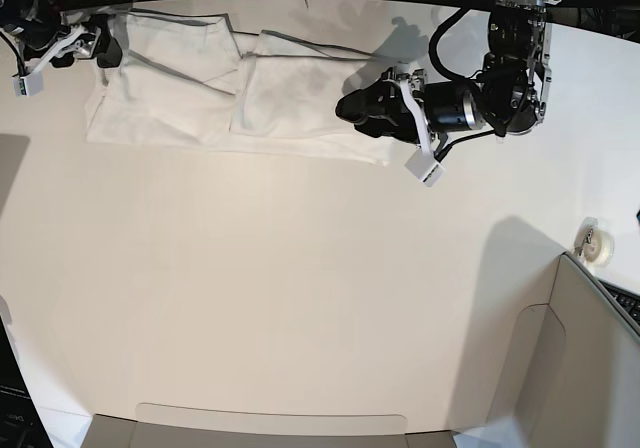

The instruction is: Layout the t-shirt on the table in an organized manner, then fold the t-shirt properly

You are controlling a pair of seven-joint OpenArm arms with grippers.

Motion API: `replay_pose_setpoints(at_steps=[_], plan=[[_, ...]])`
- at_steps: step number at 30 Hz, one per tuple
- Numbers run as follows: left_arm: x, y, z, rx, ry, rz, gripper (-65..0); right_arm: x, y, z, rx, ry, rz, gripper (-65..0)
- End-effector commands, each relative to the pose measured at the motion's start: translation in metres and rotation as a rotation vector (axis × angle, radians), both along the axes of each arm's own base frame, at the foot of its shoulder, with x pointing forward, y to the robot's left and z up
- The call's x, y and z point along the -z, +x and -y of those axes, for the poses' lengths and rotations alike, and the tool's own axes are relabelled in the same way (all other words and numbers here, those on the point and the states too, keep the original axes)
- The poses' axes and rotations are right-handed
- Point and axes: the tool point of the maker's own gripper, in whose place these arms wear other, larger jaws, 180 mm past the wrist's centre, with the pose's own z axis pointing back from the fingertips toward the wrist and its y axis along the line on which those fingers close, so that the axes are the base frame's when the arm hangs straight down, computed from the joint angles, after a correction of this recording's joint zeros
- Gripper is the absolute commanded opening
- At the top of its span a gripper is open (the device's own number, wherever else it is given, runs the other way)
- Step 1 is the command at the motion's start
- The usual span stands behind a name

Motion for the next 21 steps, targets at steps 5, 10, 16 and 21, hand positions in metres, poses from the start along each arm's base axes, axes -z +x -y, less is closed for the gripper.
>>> replay_pose_setpoints(at_steps=[5,10,16,21], plan=[[-0.012,0.007,0.001,-0.005,-0.025,0.04,-37.9,0.02,0.0,0.006,0.025,0.055,-0.036,0.0],[-0.012,0.006,0.001,-0.003,-0.023,0.038,-37.9,0.03,0.006,-0.019,-0.041,0.102,-0.054,0.0],[-0.011,0.006,0.001,-0.001,-0.021,0.037,-37.9,0.031,0.005,-0.05,-0.103,0.198,-0.046,0.0],[-0.011,0.006,0.0,0.0,-0.019,0.037,-37.9,0.031,0.004,-0.055,-0.111,0.216,-0.045,0.0]])
